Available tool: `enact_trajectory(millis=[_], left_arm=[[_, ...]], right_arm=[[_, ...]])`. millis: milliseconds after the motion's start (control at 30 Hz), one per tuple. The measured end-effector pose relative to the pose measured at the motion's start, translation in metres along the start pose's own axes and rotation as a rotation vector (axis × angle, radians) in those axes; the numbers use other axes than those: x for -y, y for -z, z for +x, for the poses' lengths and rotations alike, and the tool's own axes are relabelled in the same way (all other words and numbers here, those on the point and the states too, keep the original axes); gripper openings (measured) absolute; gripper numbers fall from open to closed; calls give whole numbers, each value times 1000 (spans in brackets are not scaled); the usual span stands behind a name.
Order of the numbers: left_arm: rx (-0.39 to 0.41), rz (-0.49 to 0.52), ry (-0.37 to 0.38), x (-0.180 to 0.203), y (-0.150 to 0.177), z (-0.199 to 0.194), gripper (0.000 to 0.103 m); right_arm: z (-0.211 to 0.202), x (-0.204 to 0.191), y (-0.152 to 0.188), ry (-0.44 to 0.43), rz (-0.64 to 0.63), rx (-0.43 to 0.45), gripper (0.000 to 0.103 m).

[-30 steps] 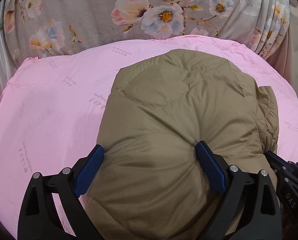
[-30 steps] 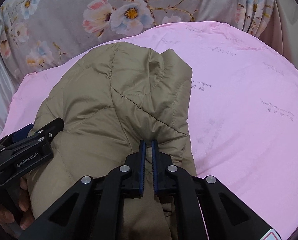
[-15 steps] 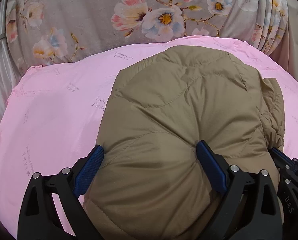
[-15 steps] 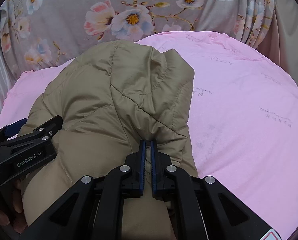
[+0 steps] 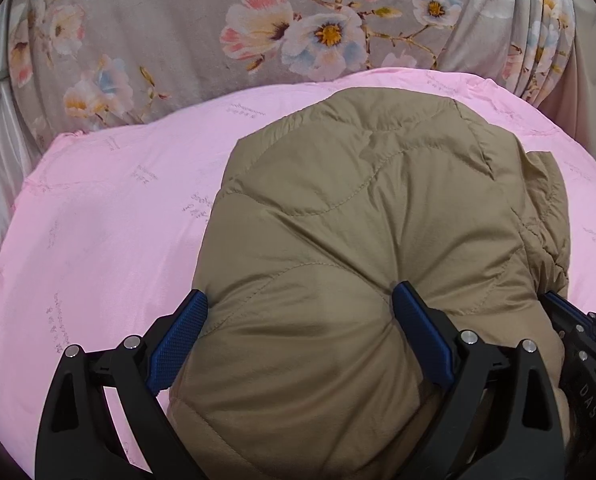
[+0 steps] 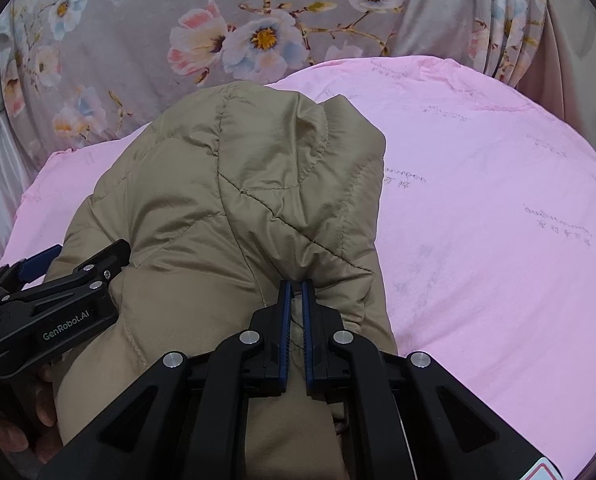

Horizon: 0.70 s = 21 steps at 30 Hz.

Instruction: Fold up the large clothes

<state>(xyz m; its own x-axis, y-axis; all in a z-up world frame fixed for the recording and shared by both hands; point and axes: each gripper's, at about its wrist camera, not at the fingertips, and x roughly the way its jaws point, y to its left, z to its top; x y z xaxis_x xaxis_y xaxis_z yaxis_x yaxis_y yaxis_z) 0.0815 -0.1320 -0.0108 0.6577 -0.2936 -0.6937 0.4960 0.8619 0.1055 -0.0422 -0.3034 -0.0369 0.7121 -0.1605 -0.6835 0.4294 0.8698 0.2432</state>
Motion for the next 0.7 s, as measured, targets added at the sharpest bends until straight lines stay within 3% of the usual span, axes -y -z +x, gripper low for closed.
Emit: enact_trajectory(millis=[167, 267, 333, 467, 667, 700], left_arm=[[-126, -143, 155, -52, -11, -14, 91], [-179, -243, 209, -83, -12, -11, 91], [-224, -307, 254, -101, -10, -2, 91], [-288, -391, 336, -116, -2, 11, 92], [-332, -394, 436, -99, 1, 20, 93], [-333, -386, 436, -94, 0, 21, 97]], right_arm=[[-30, 48, -17, -149, 257, -62, 36], [-24, 72, -19, -192, 347, -133, 39], [-9, 81, -15, -232, 412, -207, 47], [13, 85, -6, -319, 507, -291, 54], [29, 79, 2, -419, 574, -322, 58], [31, 78, 4, -429, 581, -321, 59]])
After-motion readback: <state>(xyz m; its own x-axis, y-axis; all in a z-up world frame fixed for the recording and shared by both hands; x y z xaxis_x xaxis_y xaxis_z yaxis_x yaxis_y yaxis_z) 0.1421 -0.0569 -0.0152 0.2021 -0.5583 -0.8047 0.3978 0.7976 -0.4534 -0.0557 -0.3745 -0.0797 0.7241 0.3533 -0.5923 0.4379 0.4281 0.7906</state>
